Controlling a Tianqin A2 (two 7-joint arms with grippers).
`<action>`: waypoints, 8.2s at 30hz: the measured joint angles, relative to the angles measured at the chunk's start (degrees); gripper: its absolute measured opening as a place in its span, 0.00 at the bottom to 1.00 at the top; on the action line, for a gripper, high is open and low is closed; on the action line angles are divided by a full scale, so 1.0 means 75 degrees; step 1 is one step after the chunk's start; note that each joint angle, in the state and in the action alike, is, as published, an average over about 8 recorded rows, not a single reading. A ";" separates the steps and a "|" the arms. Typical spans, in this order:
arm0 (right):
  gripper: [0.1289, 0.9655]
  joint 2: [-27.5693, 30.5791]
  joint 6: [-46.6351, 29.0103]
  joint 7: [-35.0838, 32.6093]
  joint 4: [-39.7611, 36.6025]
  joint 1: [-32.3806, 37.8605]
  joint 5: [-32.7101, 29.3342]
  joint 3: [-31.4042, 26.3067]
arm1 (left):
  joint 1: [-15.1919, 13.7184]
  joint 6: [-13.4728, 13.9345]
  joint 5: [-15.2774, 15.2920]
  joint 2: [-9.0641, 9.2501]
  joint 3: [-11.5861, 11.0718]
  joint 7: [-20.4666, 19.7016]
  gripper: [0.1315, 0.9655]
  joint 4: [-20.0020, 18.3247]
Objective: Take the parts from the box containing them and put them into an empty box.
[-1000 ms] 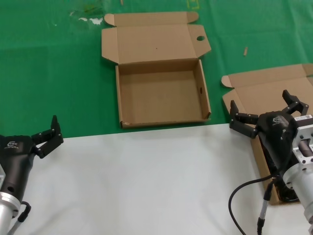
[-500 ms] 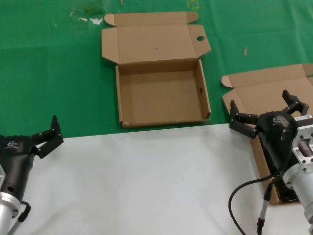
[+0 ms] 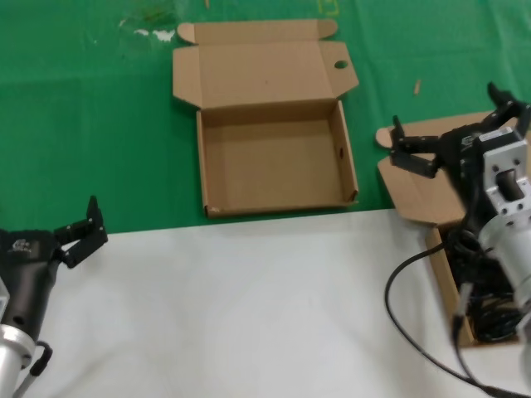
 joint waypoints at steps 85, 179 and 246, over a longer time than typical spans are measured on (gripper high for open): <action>0.43 0.5578 -0.0687 -0.5903 -0.0208 0.1911 0.4307 -0.5526 | 0.0000 0.0000 0.0002 0.0000 0.0000 -0.0004 1.00 0.0000; 0.47 -0.0458 -0.2035 -0.9700 -0.3730 0.5046 0.4336 -0.5800 | 0.0000 0.0000 0.0002 0.0000 0.0000 -0.0002 1.00 0.0000; 1.00 -0.1078 -0.2297 -0.5407 -0.2599 0.2629 0.1814 -0.2721 | 0.0000 0.0000 0.0001 0.0000 0.0000 -0.0002 1.00 0.0000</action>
